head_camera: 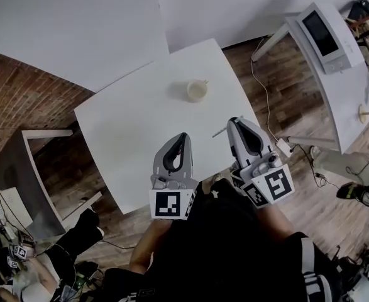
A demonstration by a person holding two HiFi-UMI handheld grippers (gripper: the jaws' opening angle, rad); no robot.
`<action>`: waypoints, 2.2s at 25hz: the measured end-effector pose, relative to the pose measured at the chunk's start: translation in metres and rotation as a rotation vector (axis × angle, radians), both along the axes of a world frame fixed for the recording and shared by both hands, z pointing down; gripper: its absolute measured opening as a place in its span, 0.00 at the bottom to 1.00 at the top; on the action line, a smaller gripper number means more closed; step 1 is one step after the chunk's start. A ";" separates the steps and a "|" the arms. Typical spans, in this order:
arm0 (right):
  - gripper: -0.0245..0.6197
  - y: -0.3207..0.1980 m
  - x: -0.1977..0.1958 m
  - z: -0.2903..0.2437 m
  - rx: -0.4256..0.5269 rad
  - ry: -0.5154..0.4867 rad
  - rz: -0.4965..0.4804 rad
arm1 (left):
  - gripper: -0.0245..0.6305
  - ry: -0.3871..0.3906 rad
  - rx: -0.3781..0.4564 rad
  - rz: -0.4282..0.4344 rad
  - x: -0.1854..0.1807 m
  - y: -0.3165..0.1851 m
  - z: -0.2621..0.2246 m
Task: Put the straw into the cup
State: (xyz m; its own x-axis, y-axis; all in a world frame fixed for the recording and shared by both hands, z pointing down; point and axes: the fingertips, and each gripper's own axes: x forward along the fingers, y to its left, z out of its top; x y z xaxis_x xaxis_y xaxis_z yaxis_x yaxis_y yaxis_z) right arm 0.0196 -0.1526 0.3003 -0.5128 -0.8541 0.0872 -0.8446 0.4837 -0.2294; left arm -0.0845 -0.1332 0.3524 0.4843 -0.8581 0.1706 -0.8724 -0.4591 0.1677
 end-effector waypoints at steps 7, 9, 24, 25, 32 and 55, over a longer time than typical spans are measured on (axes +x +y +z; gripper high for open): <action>0.06 -0.026 -0.007 0.004 -0.009 -0.002 0.029 | 0.04 0.042 -0.010 -0.013 -0.009 -0.024 -0.002; 0.06 -0.033 -0.007 0.007 -0.013 -0.005 0.029 | 0.04 0.053 -0.020 -0.017 -0.009 -0.029 -0.001; 0.06 -0.096 -0.007 0.055 -0.086 -0.048 -0.025 | 0.04 0.031 -0.057 -0.073 0.000 -0.080 0.027; 0.06 -0.098 -0.009 0.059 -0.092 -0.050 -0.030 | 0.04 0.033 -0.067 -0.075 -0.001 -0.082 0.031; 0.06 -0.132 -0.012 0.086 -0.116 -0.055 -0.040 | 0.04 0.015 -0.104 -0.057 0.003 -0.107 0.062; 0.06 -0.168 -0.001 0.151 -0.184 -0.085 0.004 | 0.04 0.053 -0.202 -0.078 0.023 -0.122 0.103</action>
State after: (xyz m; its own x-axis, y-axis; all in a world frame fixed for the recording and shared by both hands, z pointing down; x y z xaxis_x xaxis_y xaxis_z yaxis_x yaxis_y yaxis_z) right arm 0.0188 -0.3203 0.4512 -0.5215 -0.8298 0.1984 -0.8204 0.4238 -0.3839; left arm -0.0612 -0.2549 0.4550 0.4306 -0.8445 0.3185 -0.8915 -0.3430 0.2958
